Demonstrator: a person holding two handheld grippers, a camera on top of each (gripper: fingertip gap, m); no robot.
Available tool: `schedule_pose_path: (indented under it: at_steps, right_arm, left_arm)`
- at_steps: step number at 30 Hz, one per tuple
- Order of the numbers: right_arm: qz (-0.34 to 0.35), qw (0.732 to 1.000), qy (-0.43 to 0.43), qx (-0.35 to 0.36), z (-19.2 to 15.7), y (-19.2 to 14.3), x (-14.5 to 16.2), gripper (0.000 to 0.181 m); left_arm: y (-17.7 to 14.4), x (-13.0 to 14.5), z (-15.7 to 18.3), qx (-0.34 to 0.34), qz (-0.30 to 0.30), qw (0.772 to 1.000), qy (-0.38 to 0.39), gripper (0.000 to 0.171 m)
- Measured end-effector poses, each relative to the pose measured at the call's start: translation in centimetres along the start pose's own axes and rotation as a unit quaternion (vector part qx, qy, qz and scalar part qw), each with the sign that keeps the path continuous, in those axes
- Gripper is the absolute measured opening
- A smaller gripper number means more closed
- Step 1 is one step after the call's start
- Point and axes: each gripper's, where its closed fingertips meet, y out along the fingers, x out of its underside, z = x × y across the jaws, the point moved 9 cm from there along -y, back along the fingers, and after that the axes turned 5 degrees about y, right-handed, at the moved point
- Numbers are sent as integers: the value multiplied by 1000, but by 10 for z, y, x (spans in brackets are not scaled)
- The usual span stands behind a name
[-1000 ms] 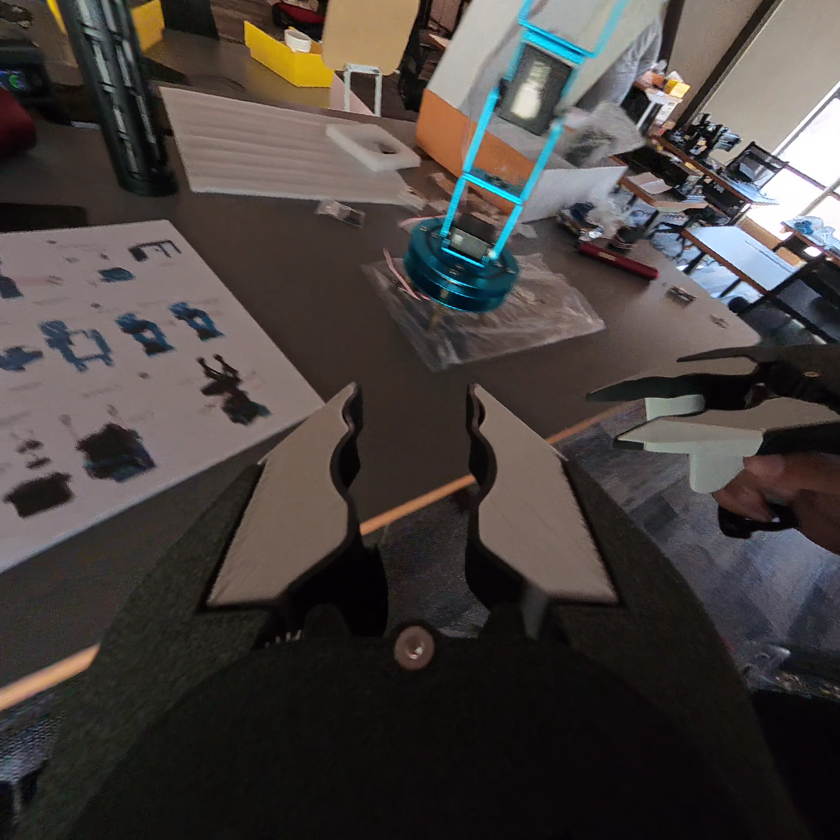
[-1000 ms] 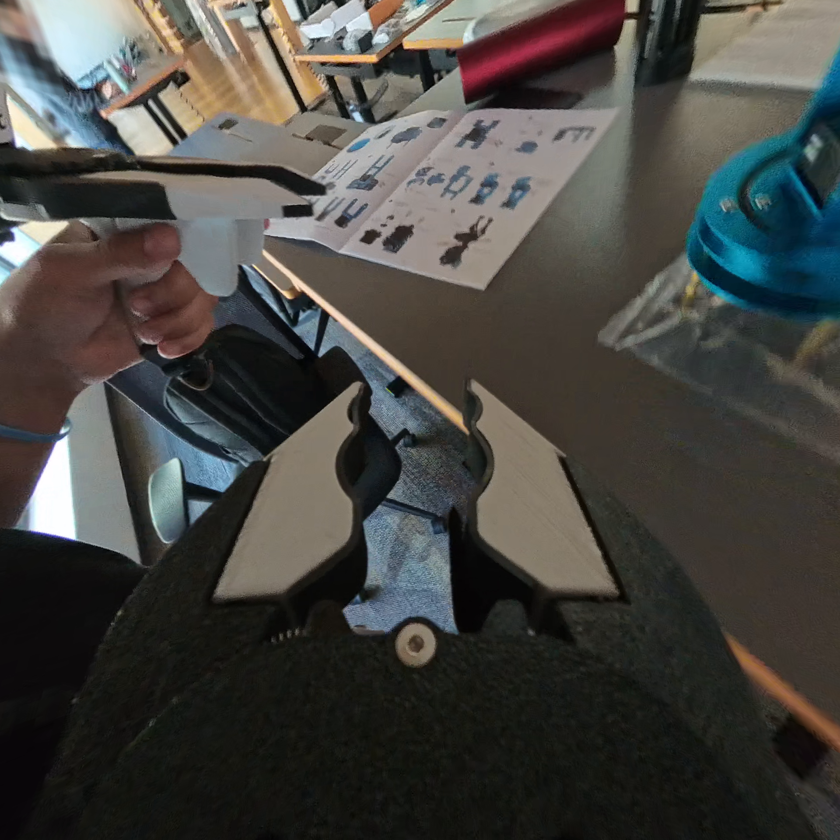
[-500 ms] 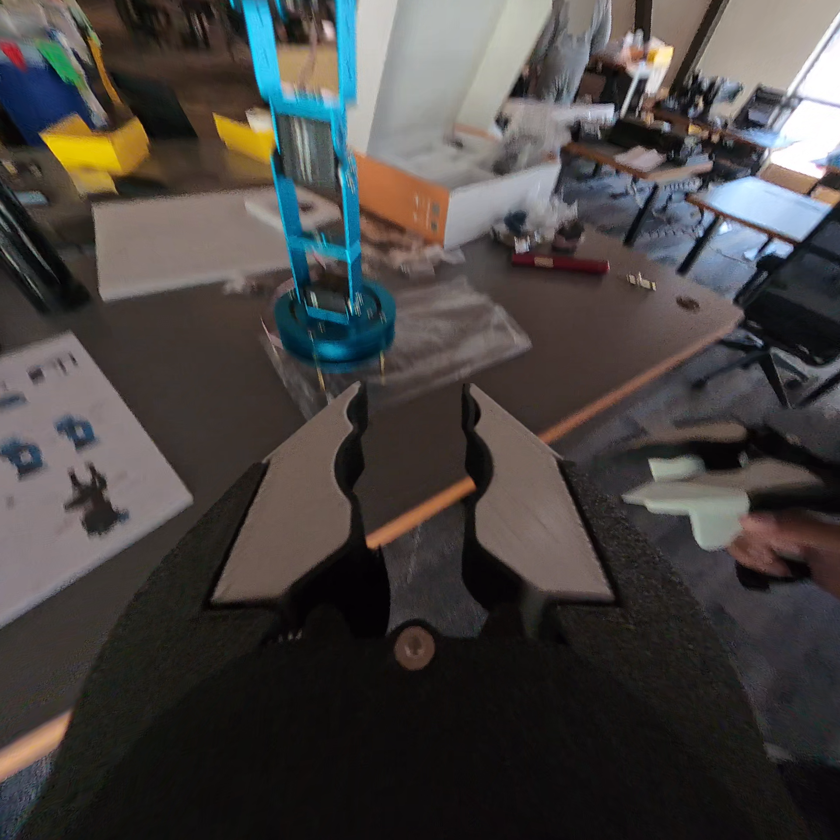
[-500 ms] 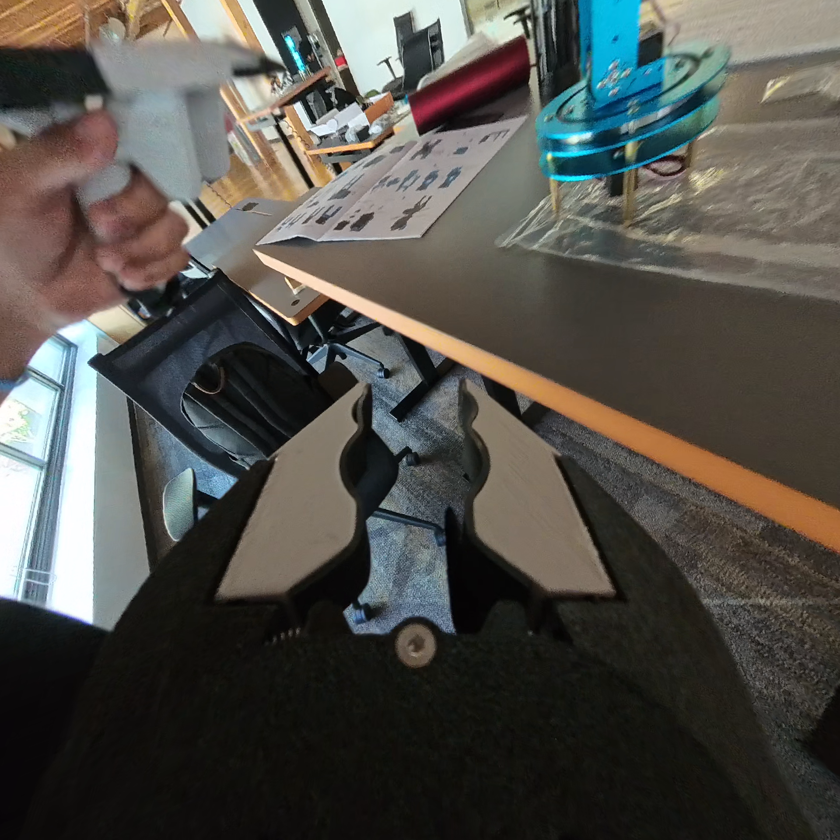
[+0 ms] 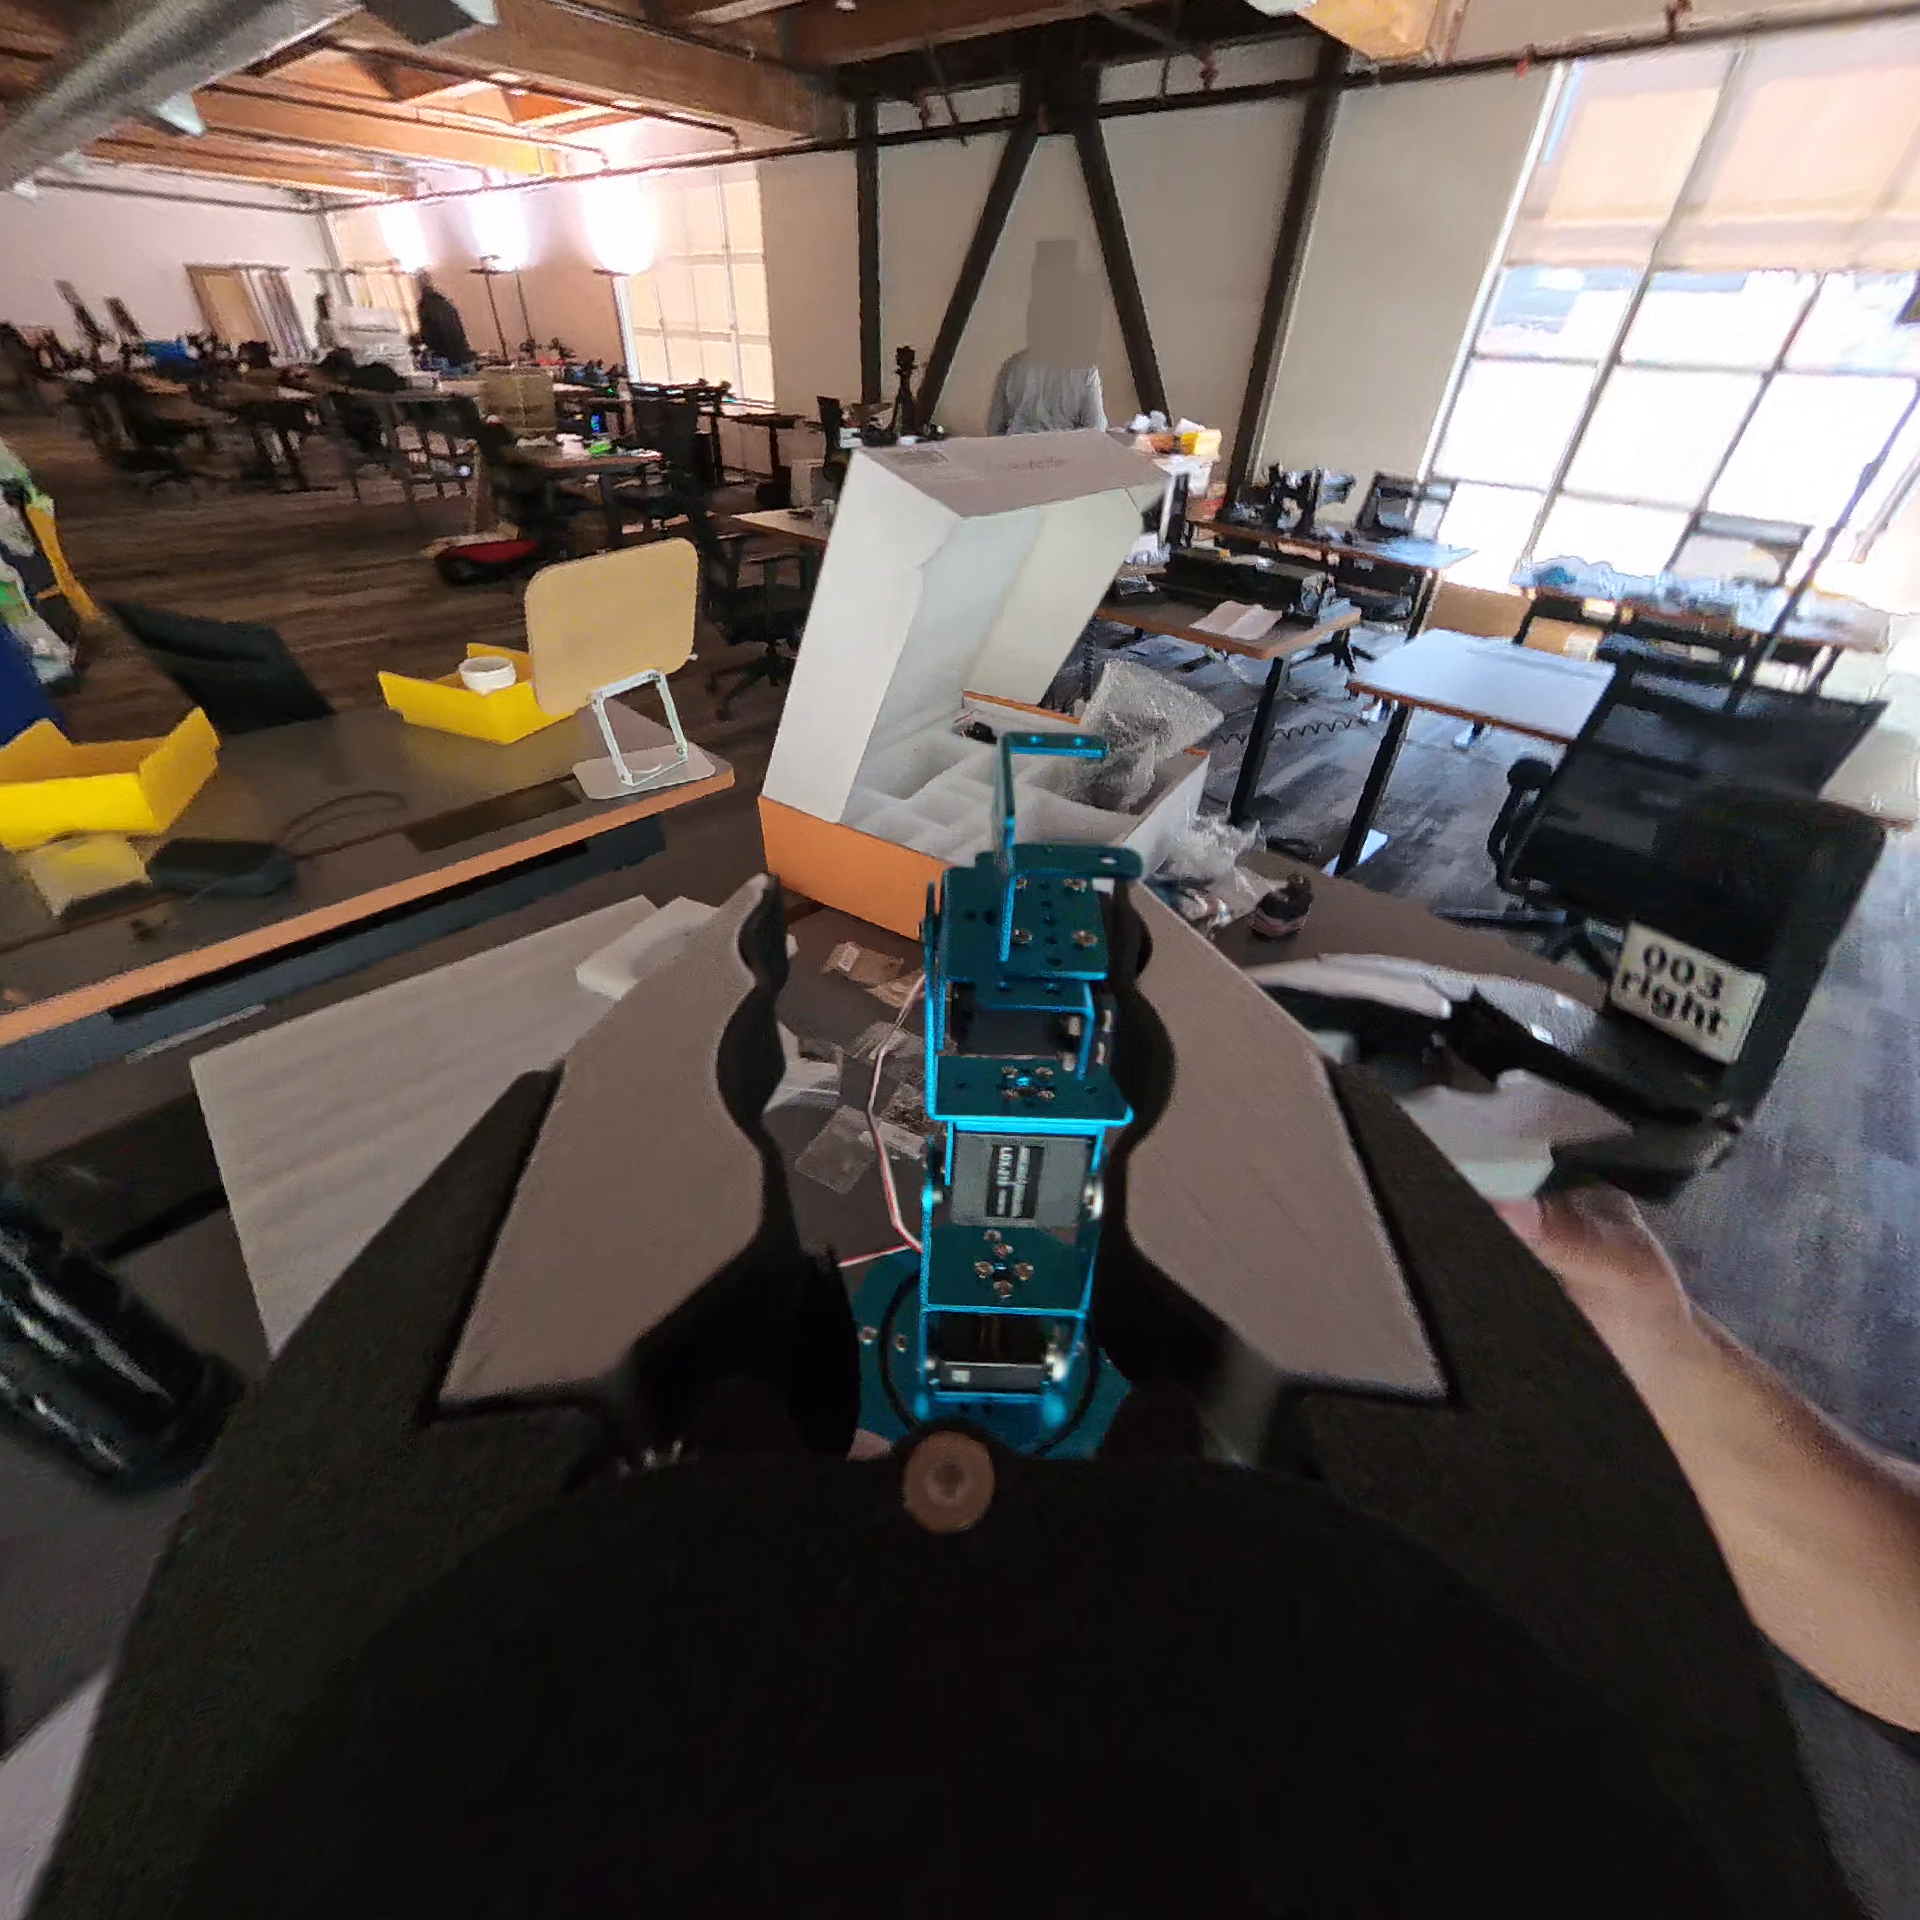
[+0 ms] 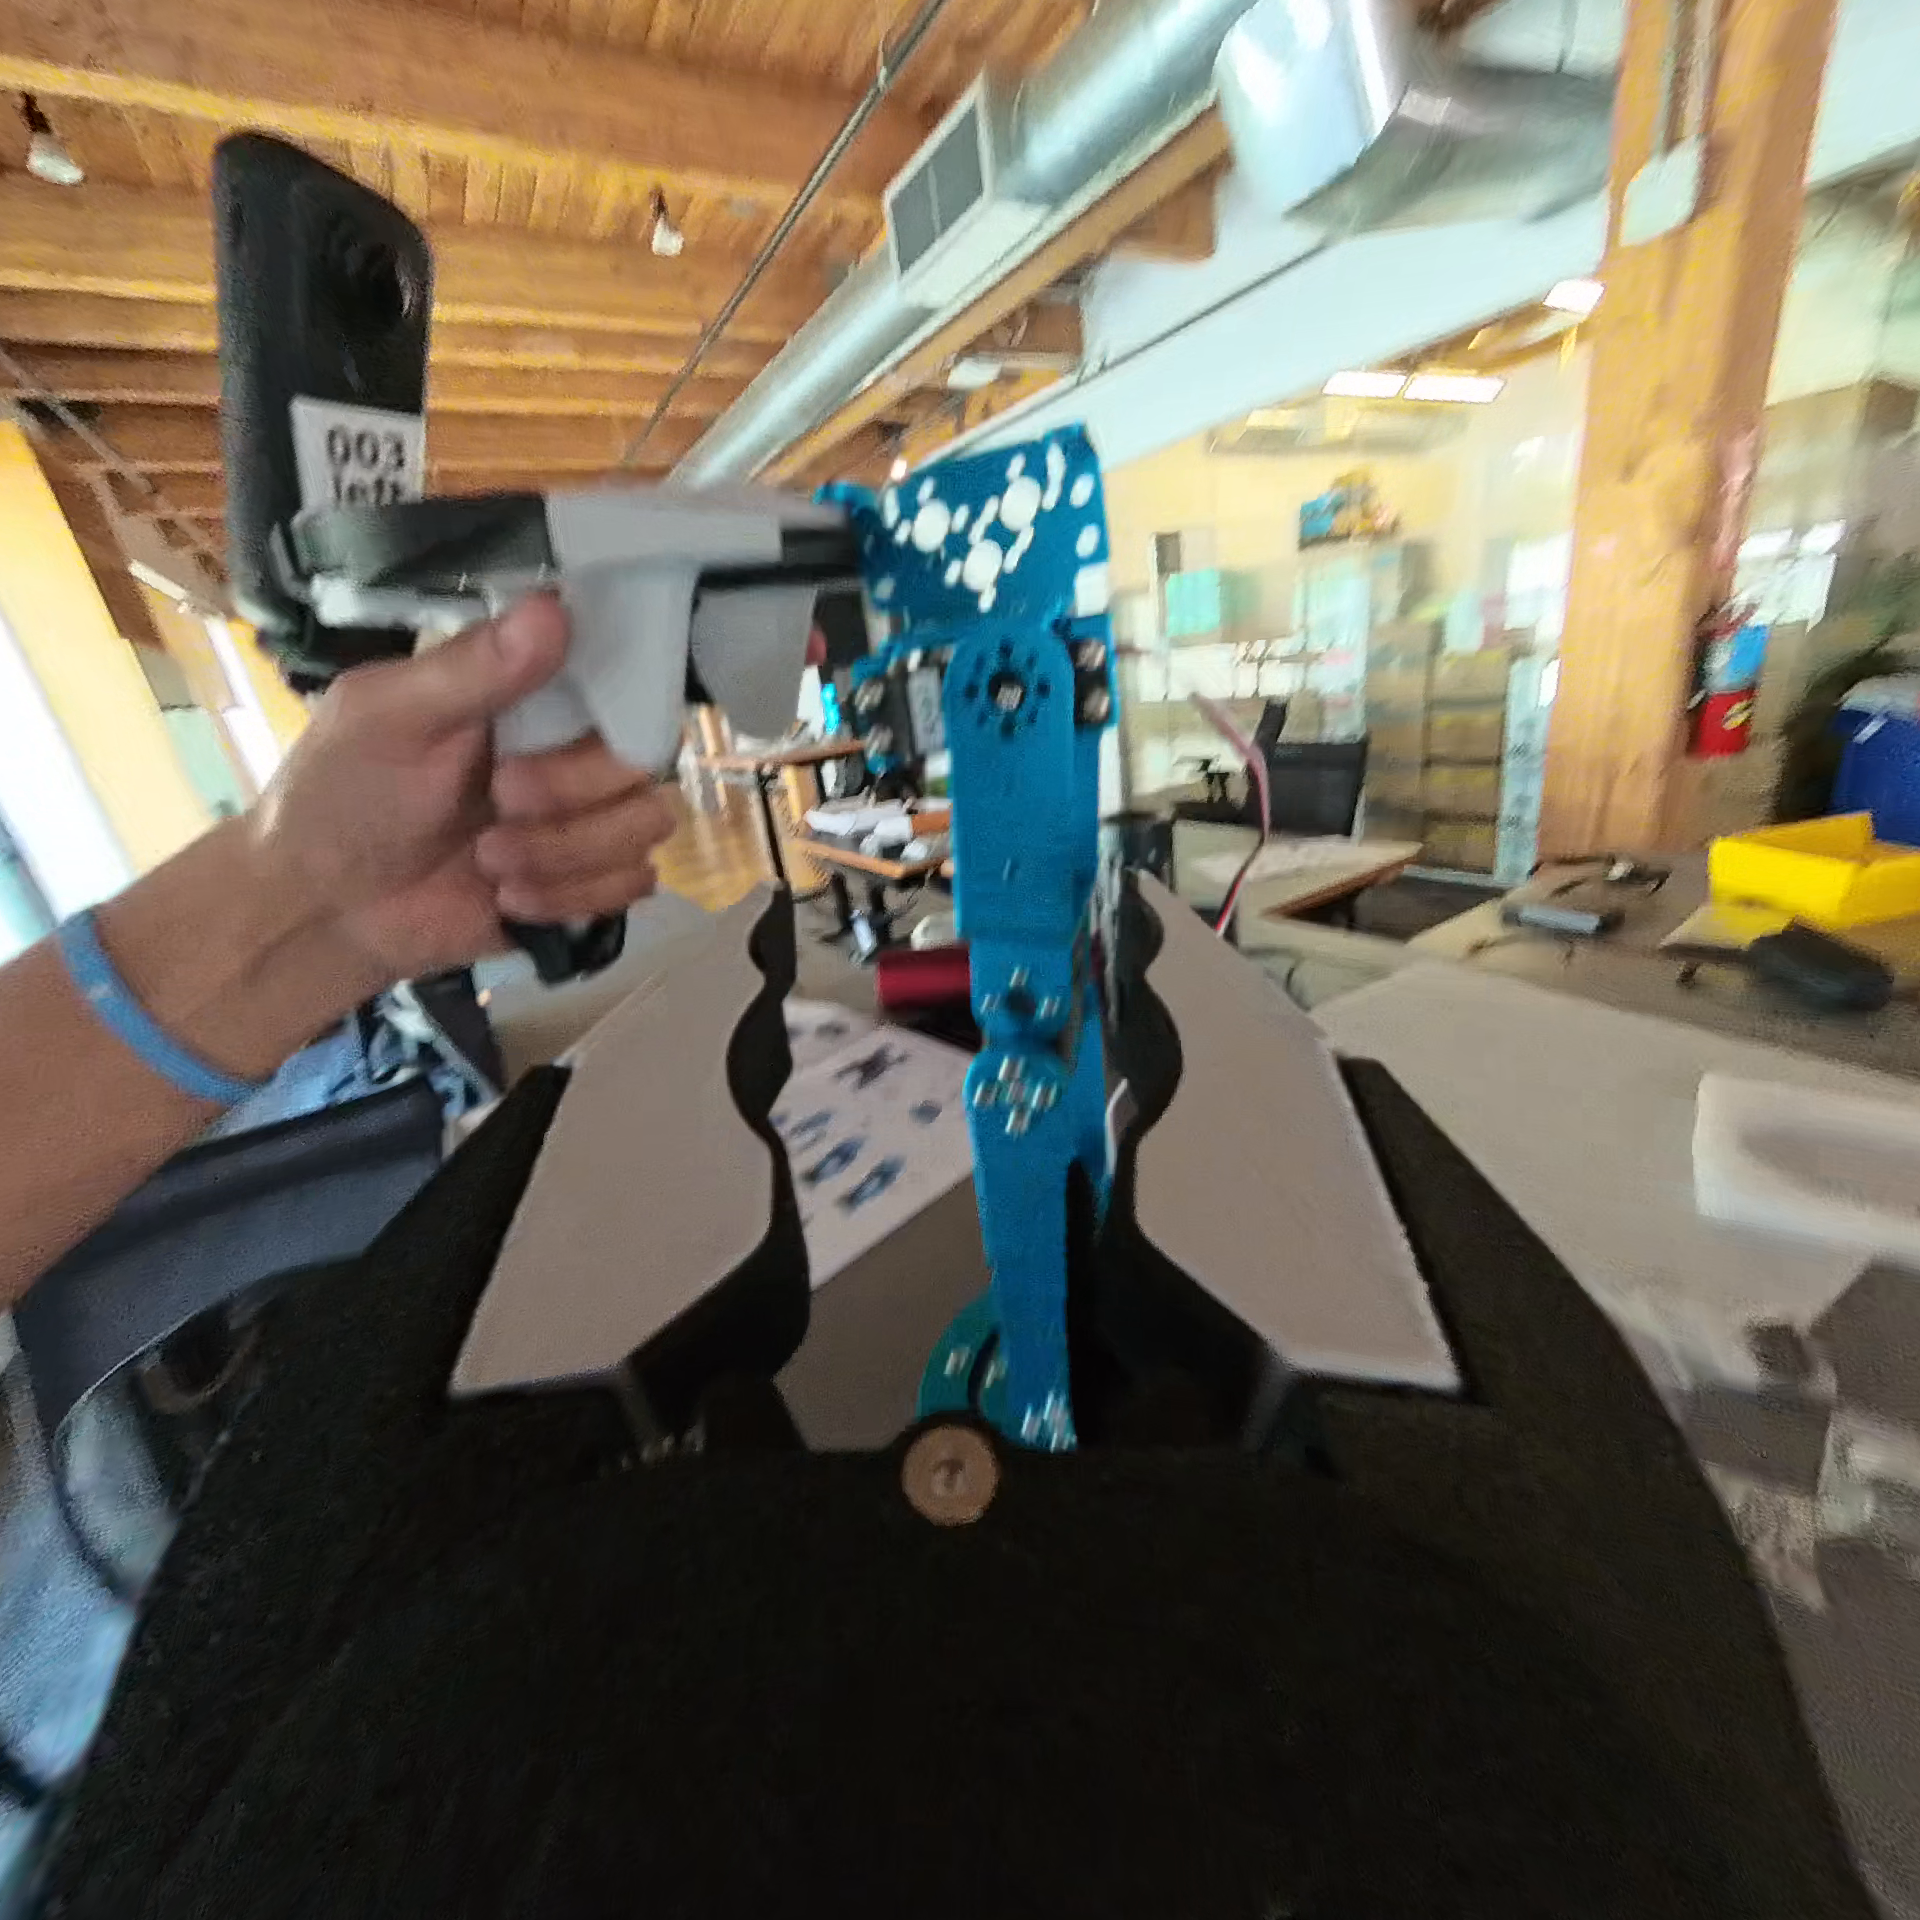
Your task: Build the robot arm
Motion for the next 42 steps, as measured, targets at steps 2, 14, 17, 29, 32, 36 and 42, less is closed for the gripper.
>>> schedule_pose_path:
  at_steps: [2, 14, 17, 29, 32, 36, 42]
  right_arm:
    - [18, 1000, -12, 10, 4, 21, -4, 59]
    - [32, 998, -51, 25, 6, 32, -4, 26]
    - [34, 998, -50, 25, 6, 32, -3, 26]
    - [41, 998, -38, 17, 9, 31, -3, 26]
    - [37, 998, -43, 15, 8, 32, -3, 26]
    - [36, 999, -38, 10, 11, 32, -3, 26]
    - [47, 998, -39, 6, 11, 32, -2, 26]
  left_arm:
    - [10, 5, 0, 31, -26, 998, 37, 59]
    - [25, 3, 9, 34, -31, 997, 67, 1]
    - [27, 2, 8, 39, -37, 998, 37, 0]
    - [30, 7, 10, 33, 5, 999, 2, 0]
    - [26, 9, 17, 36, 8, 997, 63, 20]
    - [10, 14, 28, -20, -14, 972, 234, 43]
    - [-10, 37, 52, -96, -65, 813, 571, 42]
